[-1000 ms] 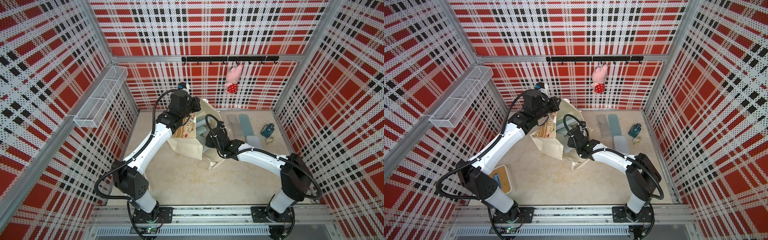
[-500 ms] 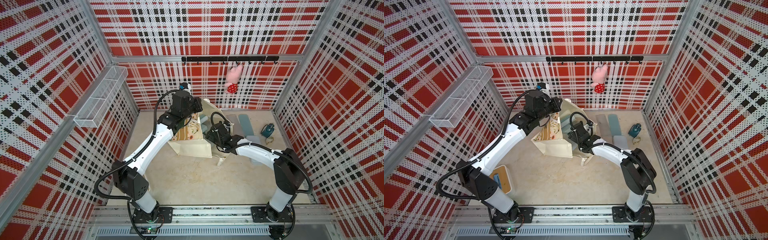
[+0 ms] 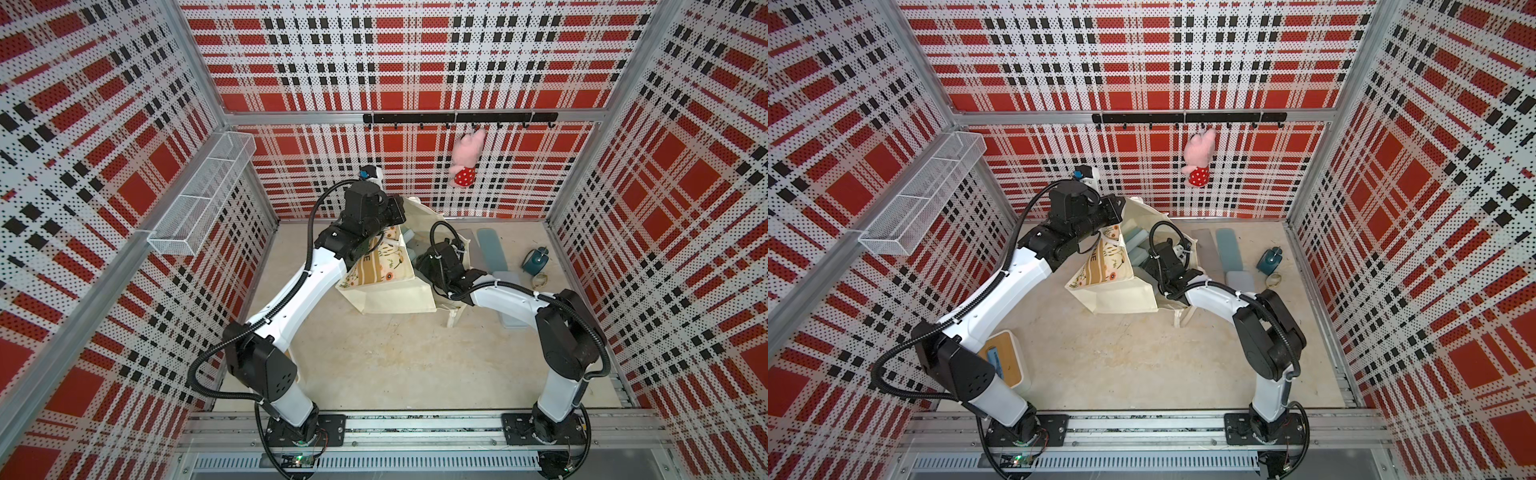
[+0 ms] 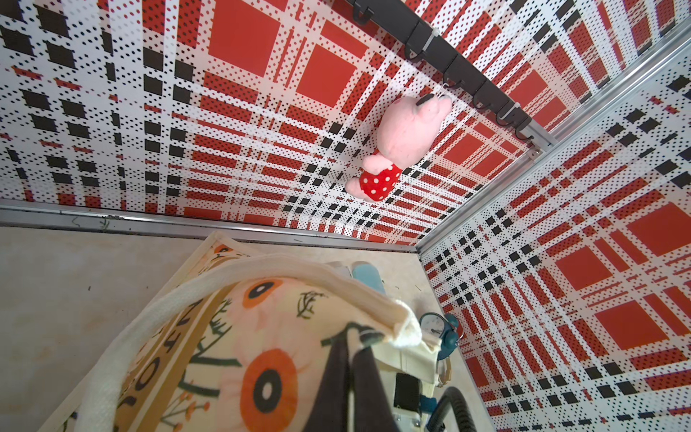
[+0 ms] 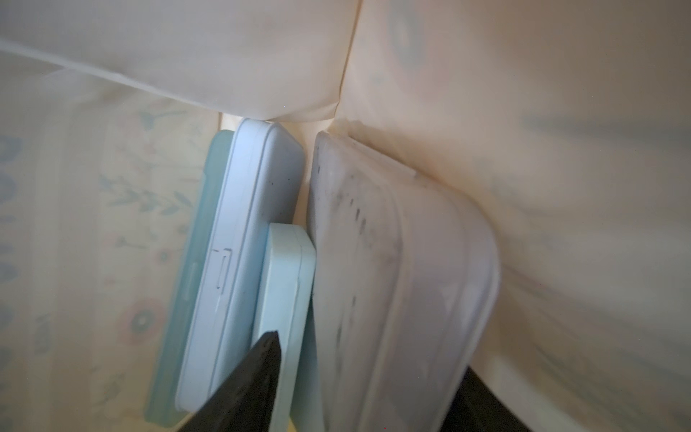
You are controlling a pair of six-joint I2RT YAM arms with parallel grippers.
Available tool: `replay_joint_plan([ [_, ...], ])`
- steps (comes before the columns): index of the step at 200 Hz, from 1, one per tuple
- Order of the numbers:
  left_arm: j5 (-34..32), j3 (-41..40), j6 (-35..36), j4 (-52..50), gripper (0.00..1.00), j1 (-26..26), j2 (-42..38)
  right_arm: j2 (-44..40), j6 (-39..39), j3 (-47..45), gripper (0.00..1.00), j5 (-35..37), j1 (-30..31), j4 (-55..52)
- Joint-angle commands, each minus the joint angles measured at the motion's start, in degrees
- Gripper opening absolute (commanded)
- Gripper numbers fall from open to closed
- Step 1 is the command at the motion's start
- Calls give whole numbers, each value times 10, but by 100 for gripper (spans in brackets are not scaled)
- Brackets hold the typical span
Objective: Take out the pencil case from the canvas bag
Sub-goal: Pick up the pencil case from the canvas bag.
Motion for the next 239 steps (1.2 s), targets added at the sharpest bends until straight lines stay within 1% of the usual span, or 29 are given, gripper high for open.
replay_joint_plan([
  [1, 19, 21, -2, 114, 0, -7, -55, 9, 1, 5, 54, -1, -5, 25],
  [56, 22, 17, 3, 116, 0, -6, -57, -6, -10, -4, 35, 6, -5, 28],
  [86, 18, 10, 8, 117, 0, -6, -59, -25, -17, -23, 29, 16, -6, 38],
  [127, 14, 5, 14, 112, 0, -6, -58, -49, -23, -45, 26, 17, -5, 57],
  [150, 12, 6, 19, 110, 0, -5, -57, -64, -40, -53, 24, 10, -5, 68],
  [176, 9, 7, 31, 104, 0, -2, -54, -96, -61, -78, 23, 2, -5, 102],
  [199, 10, 12, 43, 95, 0, 4, -50, -128, -76, -90, 21, 0, -3, 98],
  [239, 21, 10, 49, 92, 0, 23, -49, -187, -80, -124, 19, -8, -1, 87],
])
